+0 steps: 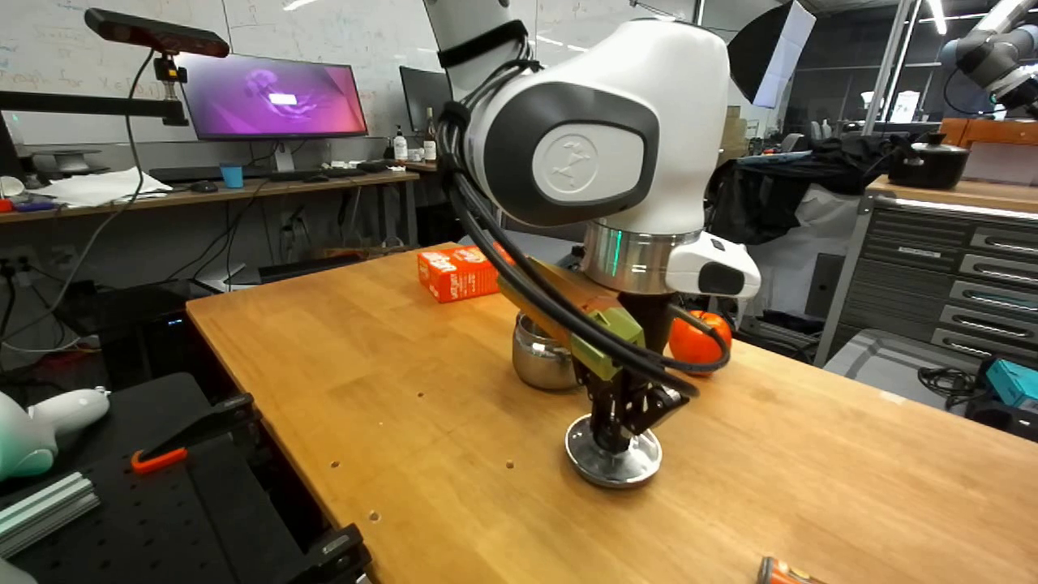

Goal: Pick up the lid and put it on the kettle

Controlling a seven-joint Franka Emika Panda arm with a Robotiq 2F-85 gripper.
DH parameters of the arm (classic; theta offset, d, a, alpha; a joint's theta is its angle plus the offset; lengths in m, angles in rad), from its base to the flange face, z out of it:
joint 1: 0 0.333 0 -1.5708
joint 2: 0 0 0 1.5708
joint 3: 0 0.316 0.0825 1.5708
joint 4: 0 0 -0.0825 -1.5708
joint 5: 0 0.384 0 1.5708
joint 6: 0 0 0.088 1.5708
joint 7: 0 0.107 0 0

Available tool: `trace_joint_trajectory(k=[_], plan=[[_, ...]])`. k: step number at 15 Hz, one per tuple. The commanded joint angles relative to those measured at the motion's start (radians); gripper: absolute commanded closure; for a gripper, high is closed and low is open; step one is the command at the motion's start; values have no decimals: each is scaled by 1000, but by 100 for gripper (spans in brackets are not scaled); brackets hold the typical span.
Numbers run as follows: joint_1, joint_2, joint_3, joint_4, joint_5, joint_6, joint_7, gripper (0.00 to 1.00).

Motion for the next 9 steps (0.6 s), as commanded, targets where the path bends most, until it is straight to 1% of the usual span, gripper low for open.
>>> trace_joint_trajectory(k=[1,3,4,6,9], plan=[[-15,-72,9,-42,4,-11,-30,93],[12,-101,-15,-56,-30,-15,-5,93],[17,-119,-16,-59,-38,-41,-5,93],[31,-163,-12,-78,-52,-55,-7,93],[75,-249,-9,-113,-87,-78,5,93]])
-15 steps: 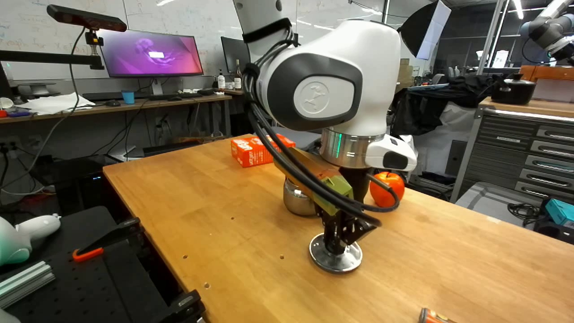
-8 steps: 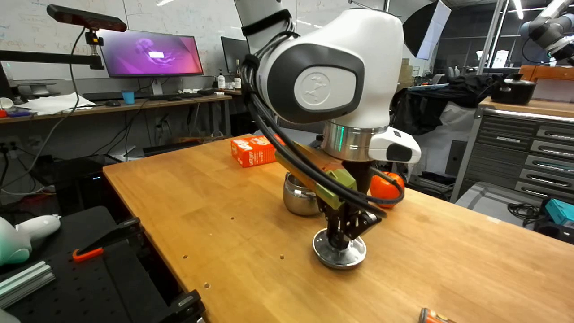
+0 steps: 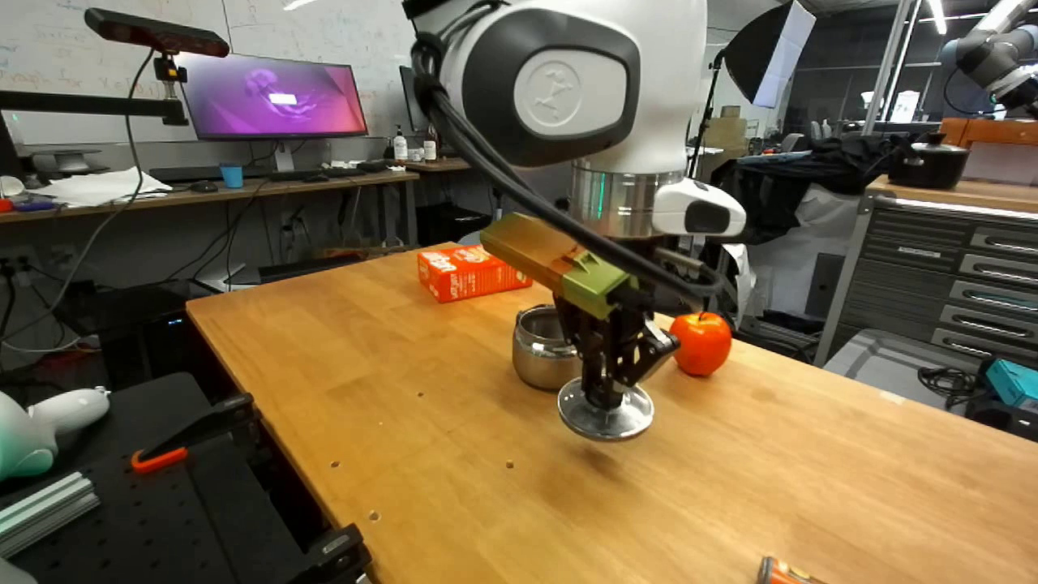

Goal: Pick up the lid and put it on the kettle

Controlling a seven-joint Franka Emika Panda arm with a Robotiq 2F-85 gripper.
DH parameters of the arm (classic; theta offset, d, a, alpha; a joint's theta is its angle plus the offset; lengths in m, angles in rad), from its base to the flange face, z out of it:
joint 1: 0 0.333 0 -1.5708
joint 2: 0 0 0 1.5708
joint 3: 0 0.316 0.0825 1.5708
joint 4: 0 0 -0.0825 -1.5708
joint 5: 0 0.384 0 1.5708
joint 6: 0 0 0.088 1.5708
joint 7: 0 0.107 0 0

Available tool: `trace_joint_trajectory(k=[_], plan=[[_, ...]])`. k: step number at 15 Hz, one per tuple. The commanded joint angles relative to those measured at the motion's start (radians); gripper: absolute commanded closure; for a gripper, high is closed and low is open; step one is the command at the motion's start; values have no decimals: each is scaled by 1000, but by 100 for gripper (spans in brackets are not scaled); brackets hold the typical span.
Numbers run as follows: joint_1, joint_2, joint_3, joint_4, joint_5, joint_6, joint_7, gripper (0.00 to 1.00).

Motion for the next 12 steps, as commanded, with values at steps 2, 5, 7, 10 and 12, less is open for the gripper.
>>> trace_joint_trajectory(k=[2,5,7,10,12], plan=[[76,-164,3,-67,-36,-61,3,93],[128,-215,8,-74,-54,-81,12,93],[155,-232,11,-68,-49,-85,10,93],[185,-232,13,-47,-39,-87,6,93],[198,-219,13,-29,-45,-94,16,93]])
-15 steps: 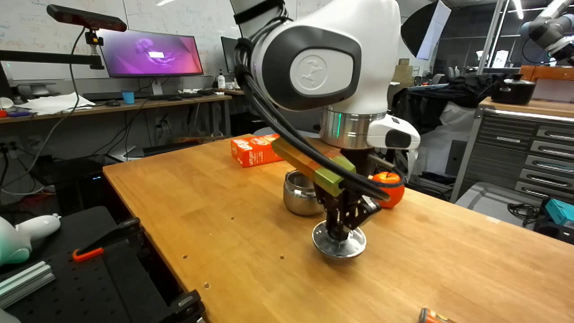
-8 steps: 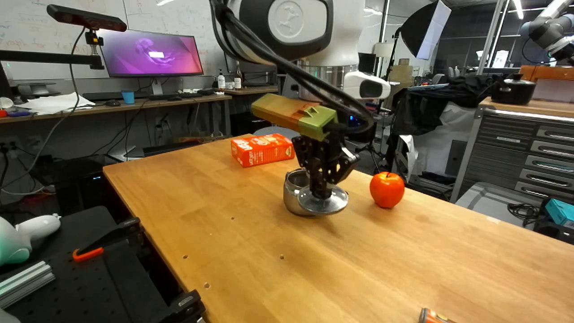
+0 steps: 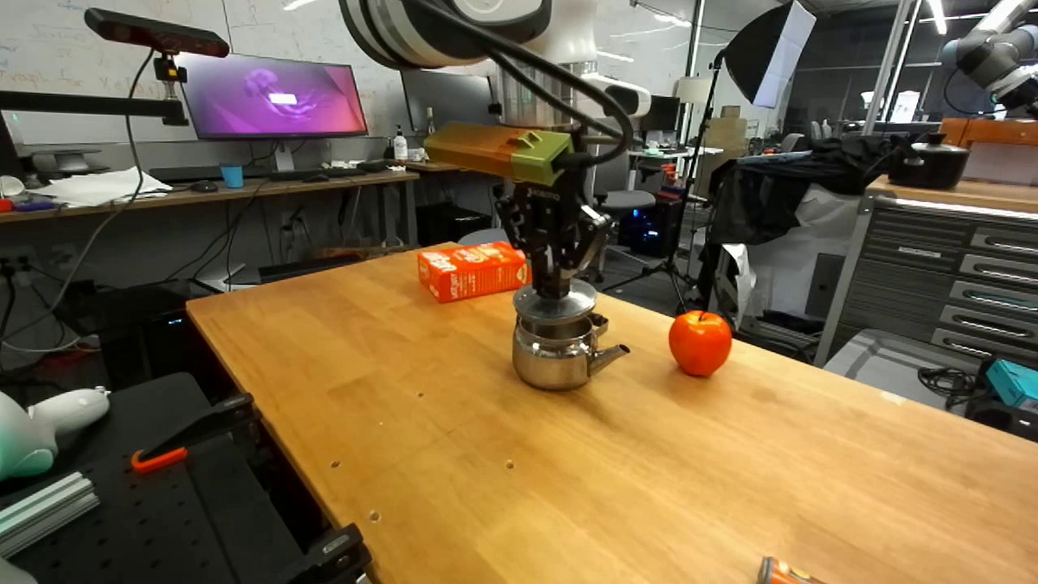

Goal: Pick up the lid and put it on the kettle

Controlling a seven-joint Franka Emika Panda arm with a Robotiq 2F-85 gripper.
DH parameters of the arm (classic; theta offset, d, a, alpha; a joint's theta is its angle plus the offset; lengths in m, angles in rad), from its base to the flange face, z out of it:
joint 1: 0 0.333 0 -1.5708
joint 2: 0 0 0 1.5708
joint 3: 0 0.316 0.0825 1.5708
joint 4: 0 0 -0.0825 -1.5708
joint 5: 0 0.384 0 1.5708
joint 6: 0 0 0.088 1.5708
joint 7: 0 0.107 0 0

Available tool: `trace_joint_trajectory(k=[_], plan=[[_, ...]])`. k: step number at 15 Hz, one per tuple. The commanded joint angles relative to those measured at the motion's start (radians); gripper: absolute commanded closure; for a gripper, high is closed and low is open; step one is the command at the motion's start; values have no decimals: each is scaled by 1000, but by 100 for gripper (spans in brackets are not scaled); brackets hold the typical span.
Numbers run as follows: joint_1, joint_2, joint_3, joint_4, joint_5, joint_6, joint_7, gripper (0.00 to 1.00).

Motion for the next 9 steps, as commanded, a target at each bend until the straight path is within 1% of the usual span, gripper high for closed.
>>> trace_joint_trajectory(k=[1,9], plan=[[21,-3,-2,28,-25,-31,26,93],[34,89,-4,117,-106,-59,133,93]])
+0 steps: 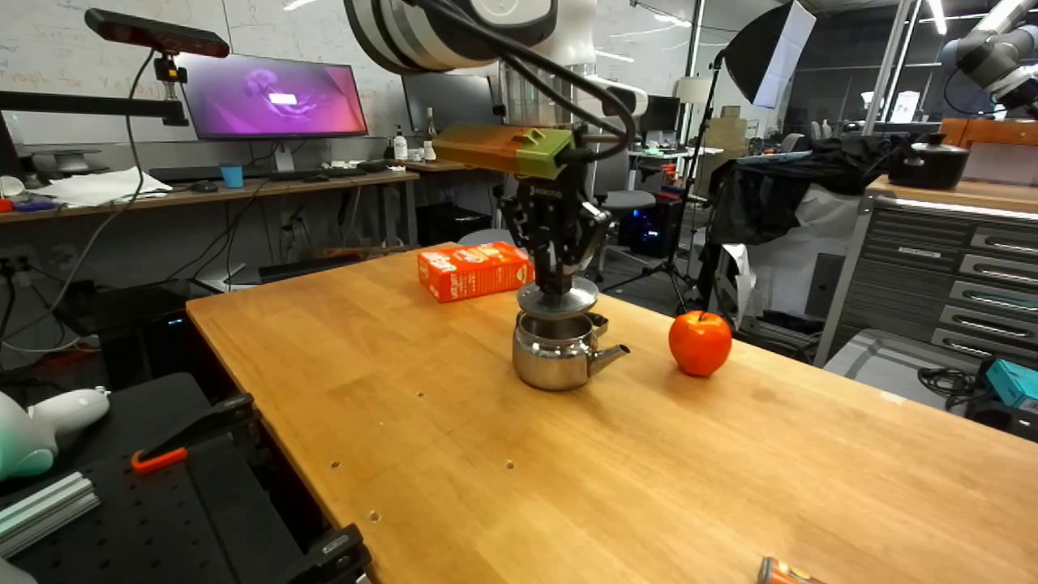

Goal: Pick up the lid and put it on the kettle

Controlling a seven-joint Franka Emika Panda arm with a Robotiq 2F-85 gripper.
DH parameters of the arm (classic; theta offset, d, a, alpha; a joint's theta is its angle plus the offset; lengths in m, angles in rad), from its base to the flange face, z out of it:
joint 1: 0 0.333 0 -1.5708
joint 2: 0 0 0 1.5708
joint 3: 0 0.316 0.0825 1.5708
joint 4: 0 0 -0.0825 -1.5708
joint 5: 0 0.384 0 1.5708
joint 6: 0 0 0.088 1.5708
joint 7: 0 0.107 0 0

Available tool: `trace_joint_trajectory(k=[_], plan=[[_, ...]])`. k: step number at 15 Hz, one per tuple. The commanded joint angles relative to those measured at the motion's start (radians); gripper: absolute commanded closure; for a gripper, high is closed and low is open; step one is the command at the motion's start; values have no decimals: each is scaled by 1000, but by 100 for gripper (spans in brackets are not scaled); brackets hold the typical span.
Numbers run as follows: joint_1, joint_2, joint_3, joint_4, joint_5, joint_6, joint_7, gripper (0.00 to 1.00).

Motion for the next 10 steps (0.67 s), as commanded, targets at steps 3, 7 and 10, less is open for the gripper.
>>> trace_joint_trajectory(k=[3,7,10], plan=[[22,94,-3,105,-77,-52,99,93],[39,146,5,150,-76,-60,109,93],[46,176,11,172,-64,-56,99,93]])
